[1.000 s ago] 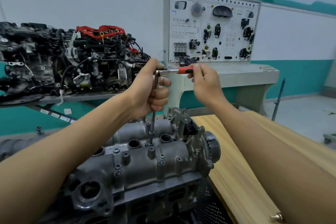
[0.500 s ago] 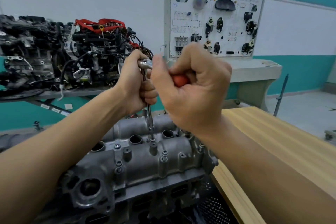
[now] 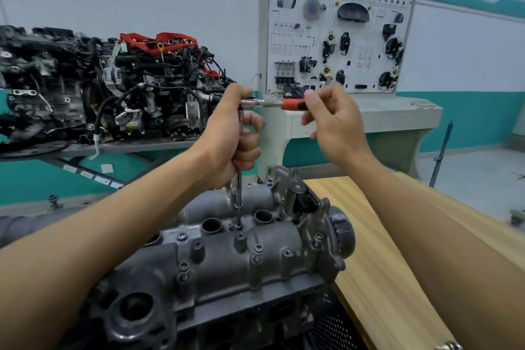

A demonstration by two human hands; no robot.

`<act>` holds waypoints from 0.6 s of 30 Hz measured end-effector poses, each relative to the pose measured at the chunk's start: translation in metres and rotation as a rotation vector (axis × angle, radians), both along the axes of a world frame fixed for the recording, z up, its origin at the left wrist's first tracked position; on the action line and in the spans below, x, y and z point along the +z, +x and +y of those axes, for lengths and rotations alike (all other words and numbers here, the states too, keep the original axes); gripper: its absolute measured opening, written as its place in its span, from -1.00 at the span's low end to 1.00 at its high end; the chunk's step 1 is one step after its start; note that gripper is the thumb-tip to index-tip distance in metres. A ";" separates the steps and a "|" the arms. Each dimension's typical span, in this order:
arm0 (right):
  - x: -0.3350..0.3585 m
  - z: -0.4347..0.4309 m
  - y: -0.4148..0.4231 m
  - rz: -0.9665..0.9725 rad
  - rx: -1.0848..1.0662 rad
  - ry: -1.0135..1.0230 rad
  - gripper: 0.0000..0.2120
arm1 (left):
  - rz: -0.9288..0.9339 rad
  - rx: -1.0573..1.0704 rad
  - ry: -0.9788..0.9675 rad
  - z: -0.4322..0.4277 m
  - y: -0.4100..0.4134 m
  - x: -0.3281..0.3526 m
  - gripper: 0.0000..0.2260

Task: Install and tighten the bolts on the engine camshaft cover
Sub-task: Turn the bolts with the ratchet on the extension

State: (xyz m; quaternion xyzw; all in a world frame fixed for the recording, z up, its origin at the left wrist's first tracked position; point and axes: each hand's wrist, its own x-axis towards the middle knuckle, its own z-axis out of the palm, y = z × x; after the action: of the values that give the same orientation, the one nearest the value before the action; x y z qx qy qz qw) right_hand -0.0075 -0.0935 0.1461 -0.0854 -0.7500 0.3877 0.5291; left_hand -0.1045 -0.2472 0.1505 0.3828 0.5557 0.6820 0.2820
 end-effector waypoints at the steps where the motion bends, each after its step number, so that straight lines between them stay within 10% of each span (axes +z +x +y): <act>1: -0.001 -0.001 0.006 0.059 -0.030 0.006 -0.75 | 0.014 -0.006 -0.003 0.001 0.001 0.000 -0.57; 10: -0.017 -0.043 0.044 0.474 -0.123 0.054 -0.63 | 0.024 -0.071 -0.037 0.000 0.007 0.005 -0.60; 18: -0.012 -0.043 0.044 0.294 0.013 -0.002 -0.79 | -0.029 -0.016 -0.008 0.001 -0.001 0.005 -0.51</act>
State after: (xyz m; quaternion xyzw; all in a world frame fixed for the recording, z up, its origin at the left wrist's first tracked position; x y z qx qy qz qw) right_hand 0.0366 -0.1367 0.1345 -0.0232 -0.6645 0.4002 0.6306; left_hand -0.1052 -0.2463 0.1551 0.3763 0.5511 0.6830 0.2970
